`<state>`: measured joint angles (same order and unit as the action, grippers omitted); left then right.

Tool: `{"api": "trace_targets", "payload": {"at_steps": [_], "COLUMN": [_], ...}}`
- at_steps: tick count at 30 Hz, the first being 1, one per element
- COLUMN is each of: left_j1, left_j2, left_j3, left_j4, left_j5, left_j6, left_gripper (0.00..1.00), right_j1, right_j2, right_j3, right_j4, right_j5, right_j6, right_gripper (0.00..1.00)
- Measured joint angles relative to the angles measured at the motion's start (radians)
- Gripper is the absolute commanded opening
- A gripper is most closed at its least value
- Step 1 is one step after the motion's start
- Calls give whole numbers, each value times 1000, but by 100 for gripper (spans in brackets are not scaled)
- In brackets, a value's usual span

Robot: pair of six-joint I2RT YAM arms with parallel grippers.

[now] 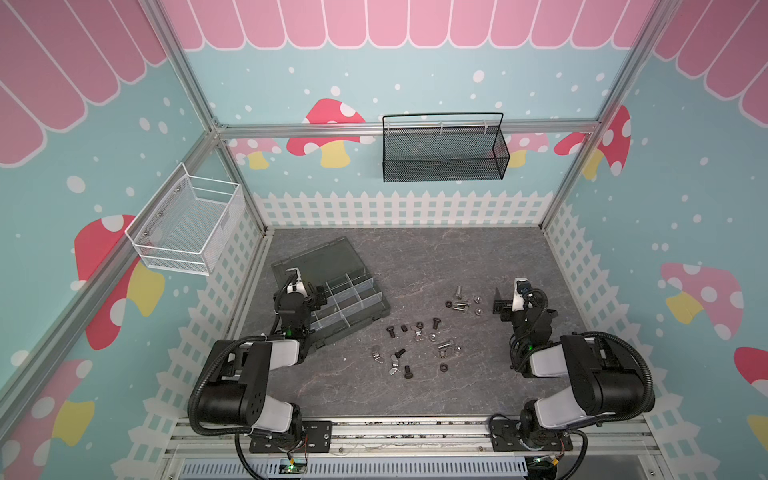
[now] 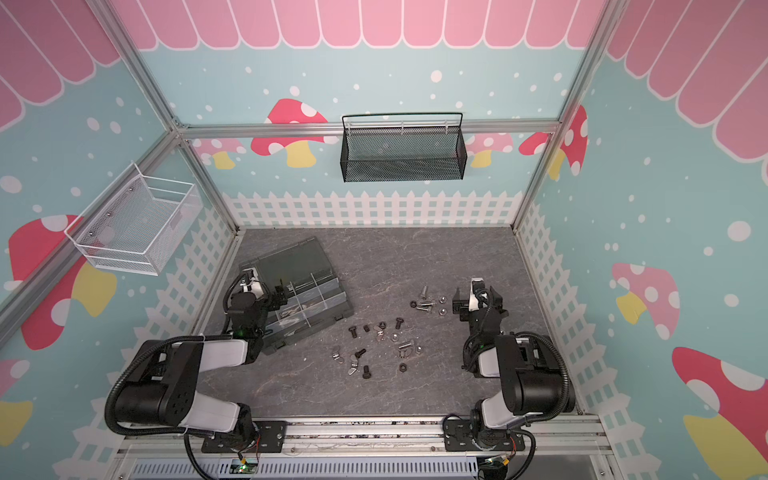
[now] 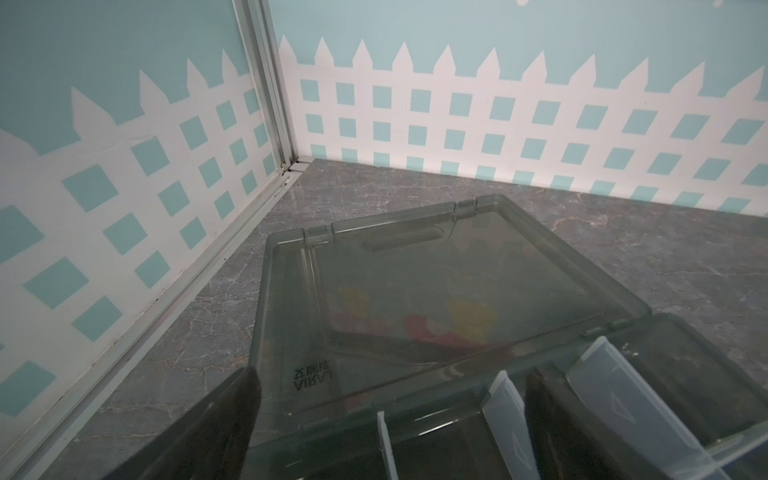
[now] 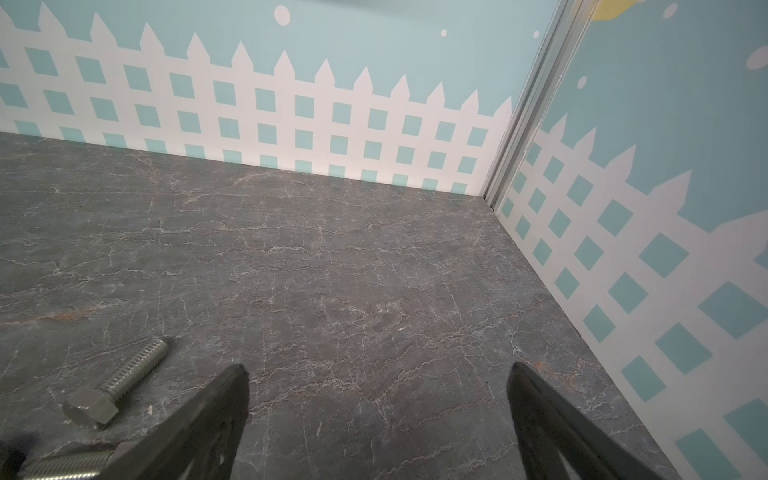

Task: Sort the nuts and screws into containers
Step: 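Reach the left gripper to a silver wing nut and grasp it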

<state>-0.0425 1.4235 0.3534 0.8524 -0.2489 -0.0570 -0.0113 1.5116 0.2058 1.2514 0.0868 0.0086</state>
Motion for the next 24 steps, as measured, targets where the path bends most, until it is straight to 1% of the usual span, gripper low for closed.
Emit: {"api": "trace_targets", "payload": {"at_steps": [7, 11, 16, 20, 24], "left_j1": [-26, -75, -189, -314, -454], "left_j2": [-237, -388, -596, -744, -829], "left_j3": [-5, 7, 50, 96, 130], "left_j4": [-124, -270, -519, -749, -977], "left_j5": [-27, -55, -85, -121, -158], "left_j6": [-11, -35, -102, -203, -338], "left_gripper": [100, 100, 100, 100, 100], "right_j1": [0, 0, 0, 1, 5], "right_j2": [-127, -200, -278, -328, -349], "right_j3": [4, 21, 80, 84, 97], "right_j4": [-79, -171, -308, -378, -454], "right_j5": [32, 82, 139, 162, 175], "right_j6": [9, 34, 77, 119, 151], "right_gripper": [98, 98, 98, 98, 98]}}
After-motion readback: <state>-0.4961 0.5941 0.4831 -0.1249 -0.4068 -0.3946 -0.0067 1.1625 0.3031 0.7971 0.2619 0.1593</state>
